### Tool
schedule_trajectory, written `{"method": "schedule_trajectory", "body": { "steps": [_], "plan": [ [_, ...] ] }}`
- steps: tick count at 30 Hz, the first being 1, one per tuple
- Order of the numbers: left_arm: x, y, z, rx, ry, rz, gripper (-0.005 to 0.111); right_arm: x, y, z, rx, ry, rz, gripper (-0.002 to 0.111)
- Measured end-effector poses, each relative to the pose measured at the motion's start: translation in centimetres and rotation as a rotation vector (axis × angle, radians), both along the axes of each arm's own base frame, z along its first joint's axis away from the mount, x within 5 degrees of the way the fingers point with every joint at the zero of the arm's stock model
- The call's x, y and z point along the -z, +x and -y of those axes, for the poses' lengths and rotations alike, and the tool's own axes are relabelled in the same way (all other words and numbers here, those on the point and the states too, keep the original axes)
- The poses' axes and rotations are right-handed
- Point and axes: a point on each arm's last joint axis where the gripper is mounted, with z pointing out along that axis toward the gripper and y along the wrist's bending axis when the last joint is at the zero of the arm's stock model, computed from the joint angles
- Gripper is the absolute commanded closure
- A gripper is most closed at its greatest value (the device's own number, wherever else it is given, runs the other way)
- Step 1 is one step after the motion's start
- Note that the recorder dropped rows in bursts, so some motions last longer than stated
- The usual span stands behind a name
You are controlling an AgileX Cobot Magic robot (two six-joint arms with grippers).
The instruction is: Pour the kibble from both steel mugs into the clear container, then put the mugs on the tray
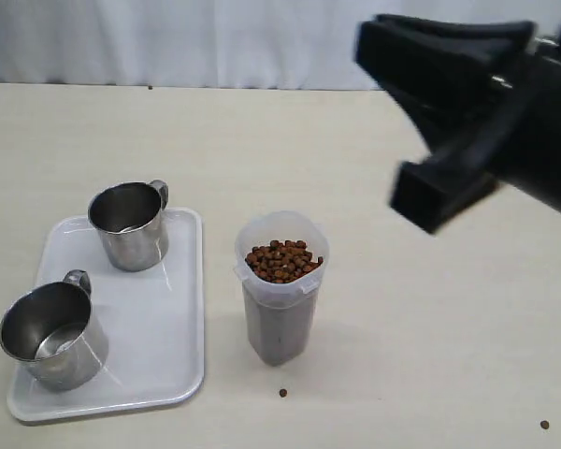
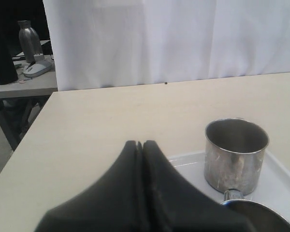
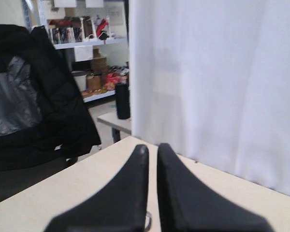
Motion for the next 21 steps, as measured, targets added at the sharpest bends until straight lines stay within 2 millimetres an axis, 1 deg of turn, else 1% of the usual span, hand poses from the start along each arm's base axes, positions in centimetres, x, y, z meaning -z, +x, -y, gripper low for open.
{"method": "schedule_trajectory", "body": {
  "steps": [1, 4, 9, 12, 16, 21],
  "plan": [
    [0.0, 0.0, 0.0, 0.0, 0.0, 0.0, 0.107, 0.6, -0.4, 1.1, 0.025, 0.012, 0.003, 0.103],
    [0.0, 0.0, 0.0, 0.0, 0.0, 0.0, 0.107, 3.5, -2.3, 4.9, 0.109, 0.034, 0.008, 0.103],
    [0.0, 0.0, 0.0, 0.0, 0.0, 0.0, 0.107, 6.9, -3.8, 8.0, 0.187, 0.078, -0.008, 0.103],
    [0.0, 0.0, 0.0, 0.0, 0.0, 0.0, 0.107, 8.1, -4.6, 9.3, 0.213, 0.158, -0.036, 0.103],
    [0.0, 0.0, 0.0, 0.0, 0.0, 0.0, 0.107, 9.0, -5.3, 10.4, 0.223, 0.231, -0.043, 0.103],
    [0.0, 0.0, 0.0, 0.0, 0.0, 0.0, 0.107, 8.7, -5.8, 11.2, 0.224, 0.295, -0.008, 0.103]
  ]
}}
